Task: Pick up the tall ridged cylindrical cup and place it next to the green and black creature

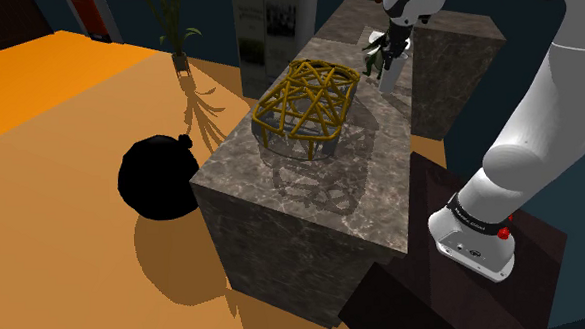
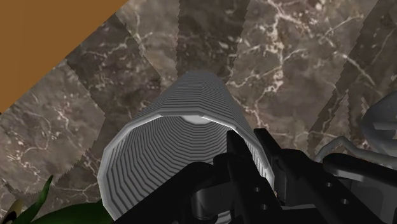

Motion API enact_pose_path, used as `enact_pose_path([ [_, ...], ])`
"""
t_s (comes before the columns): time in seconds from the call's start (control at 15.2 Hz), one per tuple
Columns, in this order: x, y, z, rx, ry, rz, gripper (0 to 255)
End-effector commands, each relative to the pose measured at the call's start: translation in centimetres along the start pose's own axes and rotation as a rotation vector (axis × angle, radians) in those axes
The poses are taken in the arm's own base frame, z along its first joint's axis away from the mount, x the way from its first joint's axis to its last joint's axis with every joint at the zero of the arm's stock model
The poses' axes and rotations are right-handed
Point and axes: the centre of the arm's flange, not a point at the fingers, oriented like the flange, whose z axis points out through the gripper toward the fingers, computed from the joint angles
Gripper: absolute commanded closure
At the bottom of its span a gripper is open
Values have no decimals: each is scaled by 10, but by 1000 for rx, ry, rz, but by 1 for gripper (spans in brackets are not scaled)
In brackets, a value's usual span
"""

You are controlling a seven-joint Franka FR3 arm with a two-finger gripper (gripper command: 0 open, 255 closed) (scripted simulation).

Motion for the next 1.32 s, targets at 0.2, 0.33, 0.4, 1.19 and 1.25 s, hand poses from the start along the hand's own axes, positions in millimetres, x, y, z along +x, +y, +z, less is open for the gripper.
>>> enact_pose_path([
  [0.2, 0, 0, 0, 0, 0, 0, 255],
  [0.33, 0, 0, 0, 0, 0, 0, 0],
  [0.4, 0, 0, 0, 0, 1, 0, 0],
  [1.19, 0, 0, -50, 0, 0, 0, 0],
  [1.25, 0, 0, -50, 0, 0, 0, 0],
])
